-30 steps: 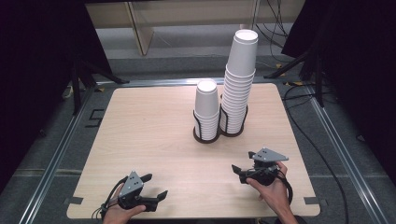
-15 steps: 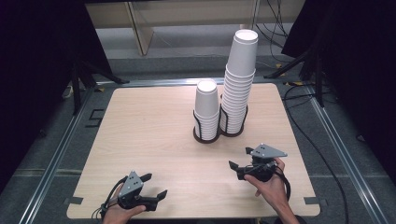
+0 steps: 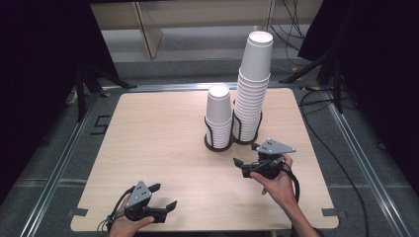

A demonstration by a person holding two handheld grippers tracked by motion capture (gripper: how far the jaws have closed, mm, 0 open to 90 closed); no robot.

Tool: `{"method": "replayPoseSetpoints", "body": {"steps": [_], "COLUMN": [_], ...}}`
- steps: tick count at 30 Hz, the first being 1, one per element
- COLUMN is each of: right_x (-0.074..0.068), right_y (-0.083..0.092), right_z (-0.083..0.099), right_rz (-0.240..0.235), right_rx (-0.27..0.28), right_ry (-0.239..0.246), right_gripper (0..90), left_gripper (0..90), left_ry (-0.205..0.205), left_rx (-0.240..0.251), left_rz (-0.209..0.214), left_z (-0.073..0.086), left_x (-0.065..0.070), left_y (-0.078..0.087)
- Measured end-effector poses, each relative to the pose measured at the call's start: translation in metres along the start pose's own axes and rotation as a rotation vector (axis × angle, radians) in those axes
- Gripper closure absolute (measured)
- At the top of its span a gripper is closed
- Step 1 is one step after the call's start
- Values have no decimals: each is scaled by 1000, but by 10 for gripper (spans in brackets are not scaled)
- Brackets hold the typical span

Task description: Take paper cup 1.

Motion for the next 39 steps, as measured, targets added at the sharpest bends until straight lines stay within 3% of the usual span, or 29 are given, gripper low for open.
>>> {"method": "replayPoseSetpoints", "body": {"steps": [5, 17, 19, 21, 22, 25, 29, 30, 31, 36, 37, 38, 39], "right_x": [-3, -10, -9, -10, -12, -14, -15, -15, -17, -19, -21, -19, -20], "right_y": [-4, -11, -13, -15, -17, -19, -21, -22, -23, -26, -26, -26, -29], "right_z": [-12, -36, -39, -42, -42, -46, -54, -58, -60, -77, -79, -83, -89], "right_rz": [2, -17, -10, -12, -35, -39, -30, -17, -44, -26, -13, -8, 0], "right_rx": [10, 37, 40, 54, 41, 43, 44, 67, 64, 105, 92, 112, 121], "right_ry": [33, 27, 49, 61, 36, 37, 41, 54, 41, 46, 28, 56, 45], "right_gripper": [169, 175, 175, 175, 175, 175, 171, 170, 168, 164, 164, 164, 160], "left_gripper": [143, 143, 143, 143, 143, 143, 143, 143, 143, 143, 143, 143, 143], "left_ry": [-3, -7, -7, -2, -1, 3, 2, 1, 4, 3, 3, 3, 4], "left_rx": [-4, -8, -25, -5, -5, -14, -4, -17, -5, -2, -1, 0, 1], "left_rz": [-4, -10, -17, -14, -15, -17, -16, -20, -16, -19, -20, -20, -20], "left_z": [1, 1, 1, 1, 1, 1, 1, 1, 1, 1, 1, 1, 0], "left_x": [-1, -2, -2, -2, -2, -2, -3, -3, -3, -4, -4, -4, -4], "left_y": [0, 0, 1, 0, 0, 1, 1, 2, 1, 1, 2, 2, 2]}}
Point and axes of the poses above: each handheld gripper's, and its own axes: y roughly backward along the jaws, z roughly out of its underside, x roughly to its right, the point moved 4 cm from there along -y, roughly forward along the jaws, and after that the axes turned 10 degrees about -y, right-handed, at the moved point
